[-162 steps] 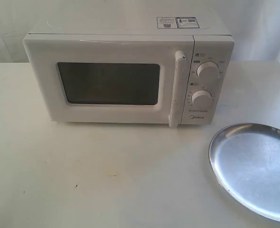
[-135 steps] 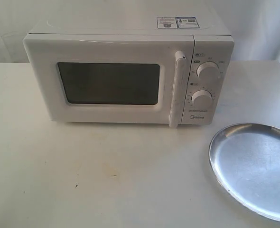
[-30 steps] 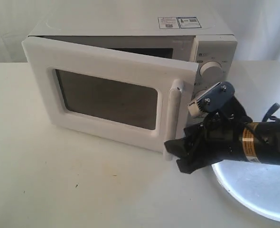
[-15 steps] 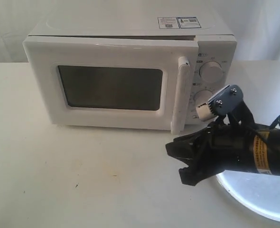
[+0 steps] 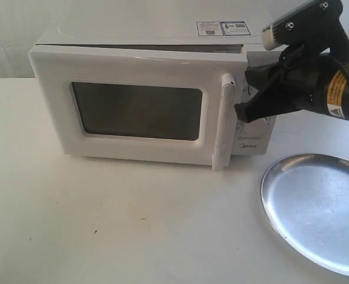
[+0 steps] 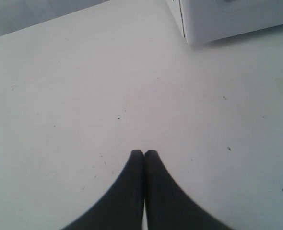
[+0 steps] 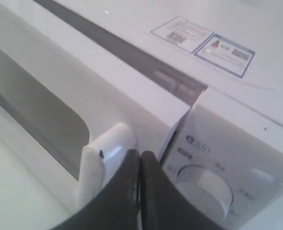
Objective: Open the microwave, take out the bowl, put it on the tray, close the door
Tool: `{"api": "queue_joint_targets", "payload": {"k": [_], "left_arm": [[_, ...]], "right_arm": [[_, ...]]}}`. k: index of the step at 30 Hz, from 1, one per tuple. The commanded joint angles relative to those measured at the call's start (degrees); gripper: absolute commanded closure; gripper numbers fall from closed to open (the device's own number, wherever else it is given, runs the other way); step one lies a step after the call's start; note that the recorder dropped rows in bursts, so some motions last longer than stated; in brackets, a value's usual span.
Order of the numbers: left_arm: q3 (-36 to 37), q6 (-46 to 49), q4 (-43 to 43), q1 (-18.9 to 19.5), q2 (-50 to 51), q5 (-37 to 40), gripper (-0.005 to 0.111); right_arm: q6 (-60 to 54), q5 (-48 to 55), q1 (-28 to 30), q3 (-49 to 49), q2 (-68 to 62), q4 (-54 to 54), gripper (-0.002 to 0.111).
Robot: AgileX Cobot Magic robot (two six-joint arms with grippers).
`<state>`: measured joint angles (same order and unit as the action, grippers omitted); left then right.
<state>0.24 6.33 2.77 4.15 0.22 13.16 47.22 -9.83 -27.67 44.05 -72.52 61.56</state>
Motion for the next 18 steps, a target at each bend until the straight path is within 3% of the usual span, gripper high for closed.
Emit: {"api": "queue_joint_targets", "payload": {"k": [1,5,9,12,14,18], "left_arm": [[-0.24,-0.1,-0.22,-0.21,-0.22,0.13,0.107],[-0.24,-0.1,-0.22,-0.21,-0.22,0.13,0.107],[-0.24,-0.1,-0.22,-0.21,-0.22,0.13,0.107],[-0.24,-0.1,-0.22,-0.21,-0.22,0.13,0.107],[-0.24,-0.1,-0.22,-0.21,-0.22,0.13,0.107],[-0.24,-0.1,-0.22,-0.21,-0.22,0.13,0.107]], "right_arm": [[-0.61,-5.41,0.12,1.1,-0.76,-0.46,0.108],[4.63,-11.02,0.12,0.85,-1.7,1.83,0.108],[12.94,-18.04,0.12,0.74,-0.91,12.91,0.108],[12.3,-20.8,0.12,0.74,1.02,16.68,0.108],[10.47,-17.07,0.12,1.35,2.72,15.1,0.108],[3.57,1.58,0.12,3.77,4.54,6.38,0.108]]}}
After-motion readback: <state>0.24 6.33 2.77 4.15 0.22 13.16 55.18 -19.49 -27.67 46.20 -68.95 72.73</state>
